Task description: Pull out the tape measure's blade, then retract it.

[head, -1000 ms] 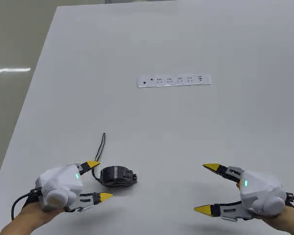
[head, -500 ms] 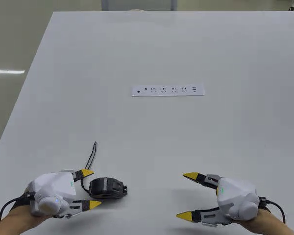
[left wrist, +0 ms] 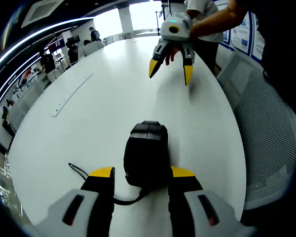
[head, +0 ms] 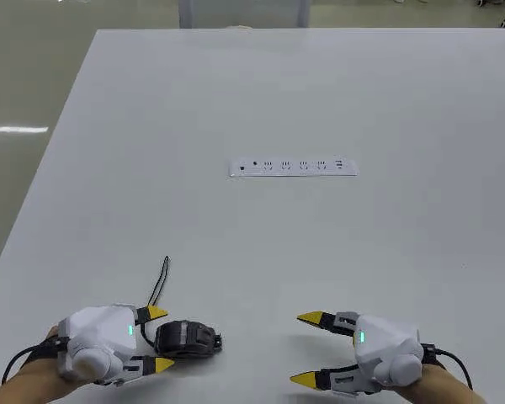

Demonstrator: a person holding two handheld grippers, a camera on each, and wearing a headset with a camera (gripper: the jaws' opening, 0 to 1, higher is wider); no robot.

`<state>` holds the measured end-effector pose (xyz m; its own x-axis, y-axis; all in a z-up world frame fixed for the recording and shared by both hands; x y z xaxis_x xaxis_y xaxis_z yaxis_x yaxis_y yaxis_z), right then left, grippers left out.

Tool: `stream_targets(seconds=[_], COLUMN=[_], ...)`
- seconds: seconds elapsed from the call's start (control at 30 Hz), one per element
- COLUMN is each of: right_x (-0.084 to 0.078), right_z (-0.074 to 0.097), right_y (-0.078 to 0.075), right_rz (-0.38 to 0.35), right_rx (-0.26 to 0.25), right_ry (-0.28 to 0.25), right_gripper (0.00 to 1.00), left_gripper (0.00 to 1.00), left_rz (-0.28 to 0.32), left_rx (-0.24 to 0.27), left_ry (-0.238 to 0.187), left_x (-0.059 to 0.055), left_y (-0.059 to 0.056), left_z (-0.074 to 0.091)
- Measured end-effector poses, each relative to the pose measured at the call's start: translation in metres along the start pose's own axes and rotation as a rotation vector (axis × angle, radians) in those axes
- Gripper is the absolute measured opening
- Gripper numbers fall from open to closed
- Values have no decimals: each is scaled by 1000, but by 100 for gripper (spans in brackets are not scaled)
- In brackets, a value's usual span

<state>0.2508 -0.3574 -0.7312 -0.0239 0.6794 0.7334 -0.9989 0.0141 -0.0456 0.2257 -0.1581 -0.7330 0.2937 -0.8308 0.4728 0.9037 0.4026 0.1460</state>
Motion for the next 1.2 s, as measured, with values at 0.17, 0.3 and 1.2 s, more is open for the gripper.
stream_targets(seconds=[0.17, 0.3, 1.2], right_x=[7, 11, 35], right_z=[-11, -20, -79], right_y=[-1, 0, 3], right_rz=[11, 14, 37], right_rx=[16, 31, 109], right_ry=[-6, -8, -7], right_gripper=[50, 48, 37], left_gripper=[38, 36, 29], left_rz=[-22, -36, -45], left_rx=[-19, -34, -88], left_ry=[6, 9, -5], left_x=[2, 2, 1], left_y=[-2, -3, -3], left_z=[-6, -9, -15])
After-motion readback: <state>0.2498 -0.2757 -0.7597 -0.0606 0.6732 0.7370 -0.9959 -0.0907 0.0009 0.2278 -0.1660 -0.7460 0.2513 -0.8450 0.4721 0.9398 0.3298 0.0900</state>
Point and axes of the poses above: the centre of the closed fingertips' face, and the gripper's own axes: z roughly backward along the fingers, y roughly to its left, x roughly out of its top, the point moved 2 cm from there along z, roughly backward along the fingers, and after that the axes turned 11 degrees about y, right-handed, at the moved point
